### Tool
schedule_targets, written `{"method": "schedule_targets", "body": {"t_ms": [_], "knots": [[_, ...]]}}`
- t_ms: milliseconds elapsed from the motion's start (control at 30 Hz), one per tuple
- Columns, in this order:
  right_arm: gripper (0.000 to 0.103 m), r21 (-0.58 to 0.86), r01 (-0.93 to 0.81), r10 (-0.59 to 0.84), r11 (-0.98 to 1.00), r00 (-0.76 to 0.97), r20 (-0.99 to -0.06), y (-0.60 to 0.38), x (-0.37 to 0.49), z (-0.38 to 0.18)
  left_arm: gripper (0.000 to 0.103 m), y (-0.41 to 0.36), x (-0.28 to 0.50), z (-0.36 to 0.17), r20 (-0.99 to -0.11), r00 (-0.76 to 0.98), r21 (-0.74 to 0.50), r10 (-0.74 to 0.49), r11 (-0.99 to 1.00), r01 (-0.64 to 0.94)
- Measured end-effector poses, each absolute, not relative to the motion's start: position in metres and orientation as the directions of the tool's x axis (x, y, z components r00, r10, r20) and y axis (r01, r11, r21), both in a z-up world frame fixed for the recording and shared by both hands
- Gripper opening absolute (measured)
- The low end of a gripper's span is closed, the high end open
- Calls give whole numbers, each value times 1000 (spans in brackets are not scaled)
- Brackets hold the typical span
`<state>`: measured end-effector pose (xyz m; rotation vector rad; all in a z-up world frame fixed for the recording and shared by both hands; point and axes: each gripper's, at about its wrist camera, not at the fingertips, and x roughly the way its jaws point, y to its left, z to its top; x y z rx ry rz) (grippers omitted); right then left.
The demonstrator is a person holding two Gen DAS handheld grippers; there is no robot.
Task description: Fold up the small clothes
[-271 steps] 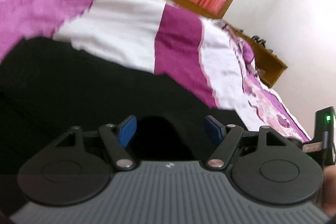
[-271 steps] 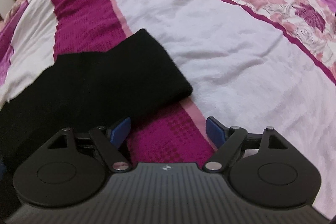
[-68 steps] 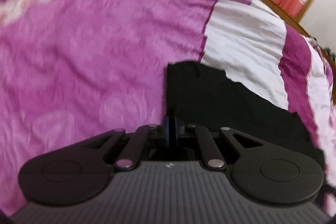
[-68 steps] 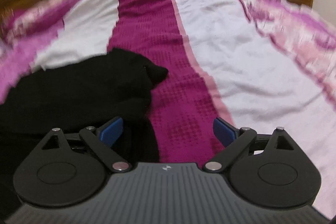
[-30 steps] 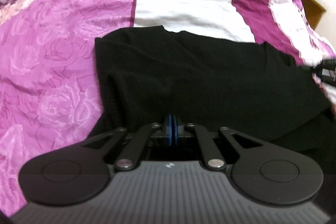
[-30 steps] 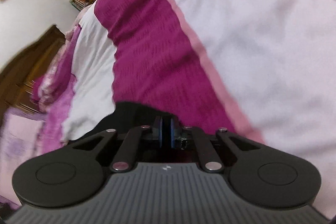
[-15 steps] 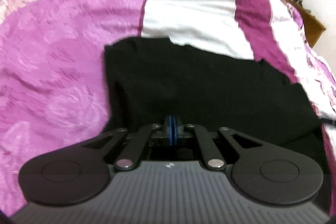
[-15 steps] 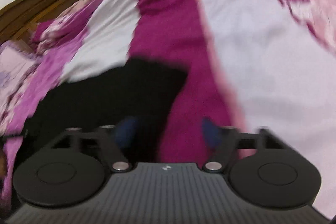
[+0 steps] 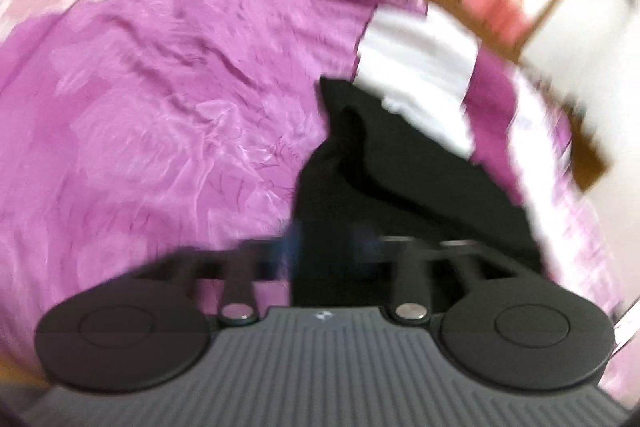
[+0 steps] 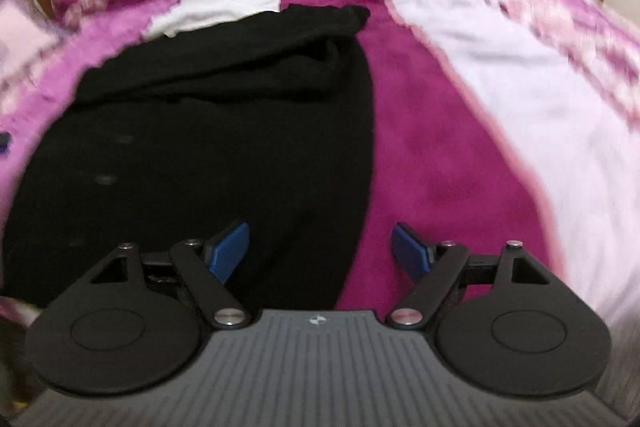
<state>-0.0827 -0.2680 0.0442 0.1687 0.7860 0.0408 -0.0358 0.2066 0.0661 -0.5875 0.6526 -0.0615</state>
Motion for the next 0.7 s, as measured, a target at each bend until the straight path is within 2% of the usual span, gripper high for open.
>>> {"method": "schedule_targets", "body": {"t_ms": [33, 67, 167, 233, 300, 367, 433, 500, 533, 600, 700], "knots": [[84, 203, 35, 118, 978, 714, -690, -269, -94, 44, 91, 209, -49, 64, -520, 818, -573, -247, 811, -120], [84, 228, 42, 127, 973, 724, -678, -268, -106, 42, 93, 209, -64, 61, -492, 830, -606, -263, 788, -110], [82, 283, 49, 155, 958, 742, -652, -268, -133, 35, 92, 203, -86, 44, -512, 775, -655, -370, 752, -74], [80, 337, 46, 188, 940, 755, -628, -271, -143, 27, 92, 194, -95, 28, -559, 714, -635, -422, 772, -41], [80, 356, 13, 228, 934, 747, -625, -272, -146, 24, 84, 187, -107, 16, -571, 715, -583, -404, 812, -8], [79, 408, 14, 263, 913, 743, -615, -280, -144, 20, 83, 187, -113, 11, -548, 721, -581, -423, 813, 35], [79, 477, 40, 291, 878, 746, -599, -289, -144, 16, 78, 195, -112, 7, -512, 721, -642, -466, 765, 38], [78, 550, 48, 334, 834, 749, -572, -296, -140, 15, 67, 205, -109, -2, -480, 723, -708, -496, 706, 14], [69, 579, 47, 359, 814, 742, -566, -298, -137, 14, 64, 209, -107, -7, -471, 724, -736, -505, 676, -7], [58, 615, 50, 391, 787, 731, -559, -300, -130, 11, 46, 212, -105, -12, -471, 714, -765, -519, 643, -37], [50, 665, 45, 437, 745, 721, -538, -300, -122, 4, 42, 214, -105, -16, -462, 705, -784, -538, 620, -41]]}}
